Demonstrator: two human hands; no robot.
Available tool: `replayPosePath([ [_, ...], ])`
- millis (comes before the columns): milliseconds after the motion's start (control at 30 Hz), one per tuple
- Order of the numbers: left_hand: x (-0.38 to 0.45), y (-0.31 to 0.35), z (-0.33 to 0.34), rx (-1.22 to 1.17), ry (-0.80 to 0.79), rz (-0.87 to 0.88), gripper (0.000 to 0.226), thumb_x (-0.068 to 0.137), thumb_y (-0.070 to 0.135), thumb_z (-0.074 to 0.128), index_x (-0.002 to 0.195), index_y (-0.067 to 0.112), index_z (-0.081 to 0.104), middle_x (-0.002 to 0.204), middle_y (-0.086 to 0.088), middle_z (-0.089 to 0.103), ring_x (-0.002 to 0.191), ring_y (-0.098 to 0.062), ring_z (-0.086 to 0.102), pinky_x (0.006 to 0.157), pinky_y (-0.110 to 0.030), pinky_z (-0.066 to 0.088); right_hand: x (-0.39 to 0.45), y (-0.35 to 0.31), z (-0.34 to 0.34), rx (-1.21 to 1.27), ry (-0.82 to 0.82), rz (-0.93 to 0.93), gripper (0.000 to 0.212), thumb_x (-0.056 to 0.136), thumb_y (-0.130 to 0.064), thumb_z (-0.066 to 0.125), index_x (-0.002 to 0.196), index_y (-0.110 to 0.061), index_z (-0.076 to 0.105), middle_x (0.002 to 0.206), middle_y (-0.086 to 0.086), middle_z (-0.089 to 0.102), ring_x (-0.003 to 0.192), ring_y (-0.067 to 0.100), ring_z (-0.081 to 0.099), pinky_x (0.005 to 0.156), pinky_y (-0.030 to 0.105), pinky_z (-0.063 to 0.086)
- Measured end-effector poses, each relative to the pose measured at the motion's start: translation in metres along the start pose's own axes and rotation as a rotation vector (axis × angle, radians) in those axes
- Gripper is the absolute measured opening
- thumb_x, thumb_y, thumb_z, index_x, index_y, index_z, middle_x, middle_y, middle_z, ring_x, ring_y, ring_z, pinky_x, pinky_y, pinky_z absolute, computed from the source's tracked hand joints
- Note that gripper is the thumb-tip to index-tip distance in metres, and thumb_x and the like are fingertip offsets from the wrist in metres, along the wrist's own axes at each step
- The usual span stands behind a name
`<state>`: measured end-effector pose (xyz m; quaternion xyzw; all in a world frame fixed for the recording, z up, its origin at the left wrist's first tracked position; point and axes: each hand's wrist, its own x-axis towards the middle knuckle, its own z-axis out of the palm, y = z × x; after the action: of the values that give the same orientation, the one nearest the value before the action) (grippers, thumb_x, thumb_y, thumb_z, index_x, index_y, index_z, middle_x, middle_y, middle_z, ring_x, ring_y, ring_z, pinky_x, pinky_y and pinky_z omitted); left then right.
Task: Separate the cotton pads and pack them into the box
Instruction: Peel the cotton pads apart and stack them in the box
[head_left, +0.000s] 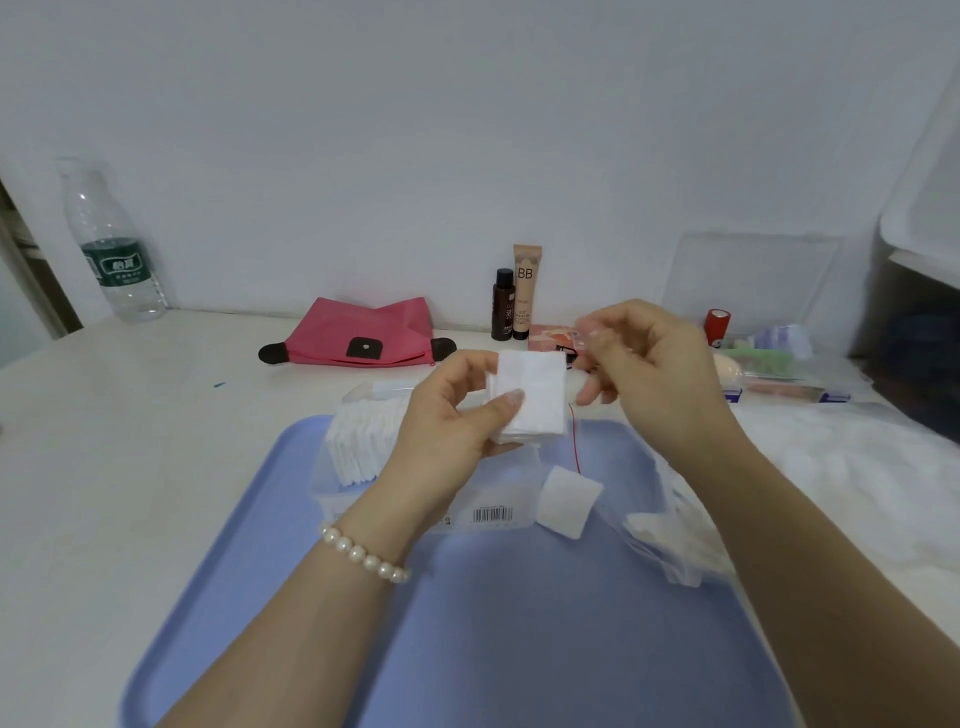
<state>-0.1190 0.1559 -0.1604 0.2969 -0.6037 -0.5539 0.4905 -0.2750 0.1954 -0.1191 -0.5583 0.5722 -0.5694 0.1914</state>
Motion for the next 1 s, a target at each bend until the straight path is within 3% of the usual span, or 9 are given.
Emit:
replayPosePath([
  [67,0.002,0.001,-0.002,0.0,0.045,0.013,0.024,0.087,-0.001,0.06,0.089,0.022,0.06,0.098,0.0,0.06,0.077,-0.011,0.064,0.068,-0.033,0.058,0.003,0.007,-0.003,-0.265,-0.033,0.066,0.023,0.093,-0.014,0.052,0.072,-0.021,0.057,0.072,0.005,0.065,0.047,0.011,0.06,0.056,0.028,0.048],
  [167,0.003,0.001,-0.005,0.0,0.073,0.015,0.028,0.088,-0.002,0.057,0.095,0.025,0.055,0.097,0.0,0.062,0.071,-0.005,0.065,0.063,-0.027,0.056,-0.002,0.02,0.007,-0.83,-0.416,0.21,0.003,0.086,-0.016,0.062,0.085,-0.016,0.06,0.096,0.007,0.067,0.08,0.019,0.063,0.069,0.027,0.047],
  [333,0.003,-0.003,-0.006,0.028,0.065,0.014,0.032,0.089,-0.002,0.056,0.088,0.027,0.043,0.104,-0.005,0.056,0.064,-0.008,0.064,0.063,-0.032,0.055,-0.012,0.034,0.022,-1.164,-0.609,0.352,0.044,0.079,-0.033,0.07,0.117,-0.017,0.054,0.116,0.003,0.058,0.106,0.022,0.055,0.084,0.03,0.046],
  [433,0.005,-0.006,-0.007,0.074,0.054,0.03,0.036,0.088,-0.006,0.054,0.074,0.027,0.049,0.094,0.0,0.057,0.069,-0.021,0.054,0.074,-0.047,0.051,-0.01,0.035,0.022,-1.1,-0.623,0.401,0.041,0.078,-0.029,0.073,0.113,-0.015,0.059,0.112,0.003,0.06,0.102,0.021,0.058,0.088,0.032,0.05],
  [533,0.004,-0.005,-0.007,0.088,0.039,0.033,0.045,0.087,-0.009,0.052,0.063,0.027,0.064,0.081,0.007,0.061,0.072,-0.022,0.053,0.074,-0.037,0.051,-0.01,0.028,0.022,-0.884,-0.533,0.315,0.019,0.076,-0.014,0.073,0.092,-0.017,0.063,0.088,-0.003,0.057,0.085,0.017,0.058,0.078,0.031,0.052],
  [600,0.004,-0.003,-0.006,0.065,0.054,0.028,0.041,0.089,-0.007,0.053,0.07,0.024,0.072,0.089,0.004,0.065,0.078,-0.011,0.061,0.07,-0.024,0.054,-0.006,0.017,0.016,-0.645,-0.368,0.231,0.025,0.073,0.0,0.07,0.077,-0.022,0.058,0.073,-0.005,0.05,0.069,0.017,0.055,0.072,0.037,0.055],
  [700,0.003,-0.001,-0.004,0.018,0.051,-0.005,0.032,0.088,-0.003,0.056,0.086,0.025,0.072,0.094,0.007,0.066,0.08,-0.011,0.064,0.077,-0.028,0.056,-0.002,-0.007,-0.003,-0.336,-0.164,0.121,0.034,0.068,0.011,0.071,0.071,-0.02,0.06,0.066,0.0,0.053,0.056,0.016,0.052,0.062,0.04,0.056],
  [867,0.001,-0.002,-0.003,0.0,-0.01,0.005,0.035,0.084,-0.009,0.059,0.097,0.023,0.064,0.104,0.007,0.064,0.08,-0.012,0.068,0.075,-0.026,0.057,-0.006,-0.03,-0.017,0.5,-0.197,0.116,0.029,0.05,0.005,0.071,0.07,-0.014,0.063,0.059,0.001,0.063,0.053,0.012,0.063,0.048,0.023,0.052],
  [1000,0.001,-0.002,-0.002,0.034,-0.051,0.027,0.04,0.075,-0.009,0.068,0.104,0.019,0.064,0.102,0.008,0.069,0.085,-0.018,0.069,0.082,-0.035,0.056,-0.009,-0.018,0.002,0.297,-0.139,0.124,0.03,0.064,0.014,0.072,0.084,-0.006,0.062,0.058,0.001,0.067,0.058,0.015,0.068,0.049,0.025,0.054],
])
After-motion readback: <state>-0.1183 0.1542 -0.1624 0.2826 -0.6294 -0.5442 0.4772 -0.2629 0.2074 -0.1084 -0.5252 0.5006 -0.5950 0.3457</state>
